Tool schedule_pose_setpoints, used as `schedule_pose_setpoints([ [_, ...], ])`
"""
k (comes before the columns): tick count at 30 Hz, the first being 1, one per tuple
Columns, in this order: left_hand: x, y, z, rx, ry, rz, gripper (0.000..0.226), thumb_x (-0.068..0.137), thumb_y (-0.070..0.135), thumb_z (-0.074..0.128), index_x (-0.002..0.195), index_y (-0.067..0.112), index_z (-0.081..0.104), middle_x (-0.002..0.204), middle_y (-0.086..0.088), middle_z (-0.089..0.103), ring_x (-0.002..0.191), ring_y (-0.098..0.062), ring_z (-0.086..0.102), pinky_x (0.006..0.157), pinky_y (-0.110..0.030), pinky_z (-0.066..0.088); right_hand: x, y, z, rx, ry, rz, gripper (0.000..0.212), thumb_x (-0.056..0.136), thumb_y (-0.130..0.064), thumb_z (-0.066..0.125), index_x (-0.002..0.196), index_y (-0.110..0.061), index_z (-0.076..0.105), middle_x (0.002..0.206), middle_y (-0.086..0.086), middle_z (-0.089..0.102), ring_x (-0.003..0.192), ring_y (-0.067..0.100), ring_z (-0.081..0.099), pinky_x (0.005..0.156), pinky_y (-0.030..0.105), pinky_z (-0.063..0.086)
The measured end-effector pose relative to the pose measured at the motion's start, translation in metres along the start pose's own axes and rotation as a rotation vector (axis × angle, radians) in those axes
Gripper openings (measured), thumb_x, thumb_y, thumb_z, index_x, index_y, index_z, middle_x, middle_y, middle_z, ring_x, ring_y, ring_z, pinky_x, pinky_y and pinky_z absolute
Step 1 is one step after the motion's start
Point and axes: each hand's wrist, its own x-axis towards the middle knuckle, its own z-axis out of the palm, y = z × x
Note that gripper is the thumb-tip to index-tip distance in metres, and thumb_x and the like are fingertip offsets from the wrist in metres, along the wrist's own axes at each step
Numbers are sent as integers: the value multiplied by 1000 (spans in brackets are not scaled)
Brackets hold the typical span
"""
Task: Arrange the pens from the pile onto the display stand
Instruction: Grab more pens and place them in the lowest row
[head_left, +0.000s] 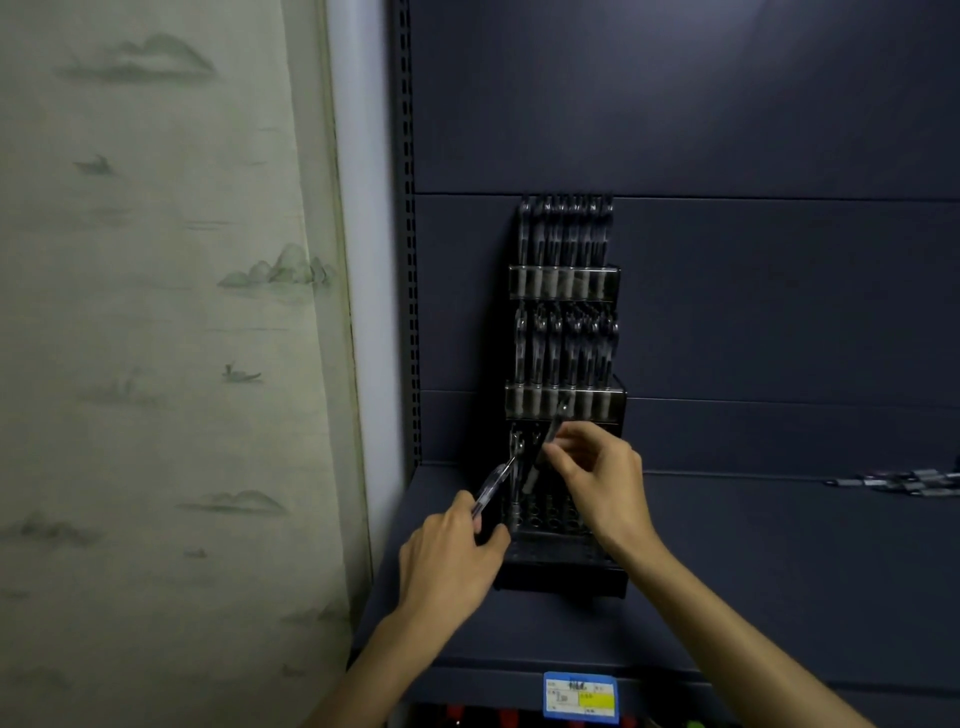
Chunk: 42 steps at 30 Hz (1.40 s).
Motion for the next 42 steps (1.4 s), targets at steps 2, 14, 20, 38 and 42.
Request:
schedule_pose_setpoints([
  [2,0,-1,0,-2,-5,-1,36,92,46,58,73,29,32,62,9,49,58,-9,51,57,-31,38,2,1,0,-14,4,-9,18,91,-19,73,109,-19,72,91,-15,72,88,-6,66,79,11,53],
  [14,-2,-3,1,-3,-2,-1,33,93,49,56,77,29,36,65,11,50,61,-10,52,58,-31,39,-2,12,9,-194,-90,-52,15,93,-21,70,108,-19,73,90,-13,73,87,-2,66,80,18,54],
  [20,-2,-1,-4,-15,0,-21,33,92,48,56,76,28,35,65,8,53,61,-10,54,55,-31,39,-15,28,16,-320,-150,0,13,93,-26,69,105,-20,72,89,-14,72,82,0,66,71,13,48],
  [38,-9,33,-8,-3,-12,37,26,95,34,53,82,28,32,68,9,48,57,-4,43,49,-23,25,-38,-3,-7,-77,-165,81,12,87,-15,69,84,-25,75,74,-12,72,74,-1,67,67,16,53],
  [42,-9,46,-6,-2,-39,72,18,96,30,51,91,26,34,72,11,44,80,-19,60,60,-30,32,-40,-19,-9,137,-272,177,6,86,-18,72,84,-22,76,77,-7,76,78,4,72,75,23,58],
])
